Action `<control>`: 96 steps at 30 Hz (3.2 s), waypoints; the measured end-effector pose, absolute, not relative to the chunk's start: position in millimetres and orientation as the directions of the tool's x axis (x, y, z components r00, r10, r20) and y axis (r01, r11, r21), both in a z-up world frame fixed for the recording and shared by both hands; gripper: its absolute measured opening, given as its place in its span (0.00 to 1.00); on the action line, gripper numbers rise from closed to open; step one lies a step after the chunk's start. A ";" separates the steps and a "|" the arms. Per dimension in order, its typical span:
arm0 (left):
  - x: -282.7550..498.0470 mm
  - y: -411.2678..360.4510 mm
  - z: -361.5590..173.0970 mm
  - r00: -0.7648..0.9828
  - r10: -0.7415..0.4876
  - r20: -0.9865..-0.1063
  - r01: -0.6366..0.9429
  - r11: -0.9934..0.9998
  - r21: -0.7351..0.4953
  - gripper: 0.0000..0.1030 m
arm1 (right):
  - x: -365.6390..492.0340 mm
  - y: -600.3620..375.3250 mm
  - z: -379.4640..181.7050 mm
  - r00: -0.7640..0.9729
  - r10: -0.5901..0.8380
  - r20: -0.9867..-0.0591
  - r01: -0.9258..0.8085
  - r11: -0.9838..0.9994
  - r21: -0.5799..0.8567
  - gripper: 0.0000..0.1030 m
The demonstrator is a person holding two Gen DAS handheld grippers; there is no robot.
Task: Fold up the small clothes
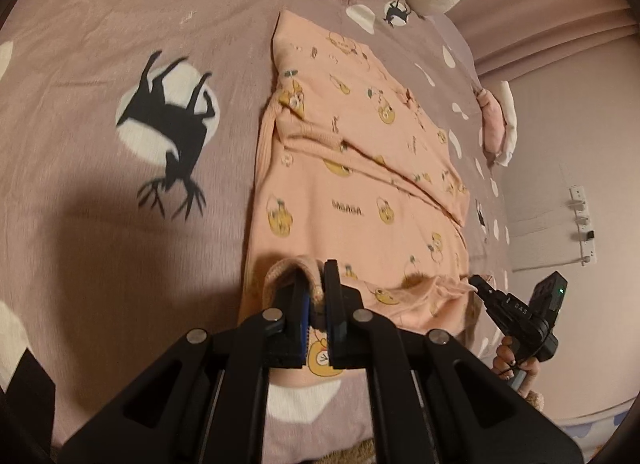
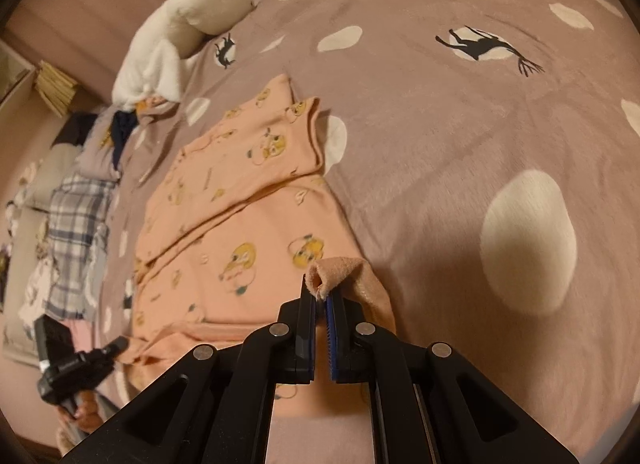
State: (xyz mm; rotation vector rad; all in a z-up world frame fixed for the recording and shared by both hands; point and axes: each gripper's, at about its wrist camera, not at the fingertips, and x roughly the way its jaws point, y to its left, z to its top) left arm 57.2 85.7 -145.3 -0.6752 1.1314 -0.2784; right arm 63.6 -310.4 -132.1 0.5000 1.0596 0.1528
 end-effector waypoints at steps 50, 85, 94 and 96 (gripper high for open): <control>85.3 47.6 -138.7 0.477 -0.280 -0.833 0.065 0.957 -0.284 0.35 | 43.4 -316.2 -102.2 0.614 0.152 -0.774 0.071 0.967 0.246 0.04; 62.6 51.2 -86.7 0.615 -0.313 -0.724 0.059 0.933 -0.354 0.03 | 35.4 -302.3 -74.2 0.667 0.165 -0.727 0.023 0.970 0.242 0.04; 76.9 64.1 -47.8 0.706 -0.303 -0.640 0.045 0.921 -0.386 0.03 | 63.3 -290.2 -33.1 0.737 0.194 -0.647 -0.048 0.970 0.237 0.04; 84.5 67.3 -42.6 0.719 -0.301 -0.627 0.043 0.919 -0.392 0.03 | 75.7 -286.0 -25.0 0.749 0.197 -0.632 -0.062 0.971 0.229 0.04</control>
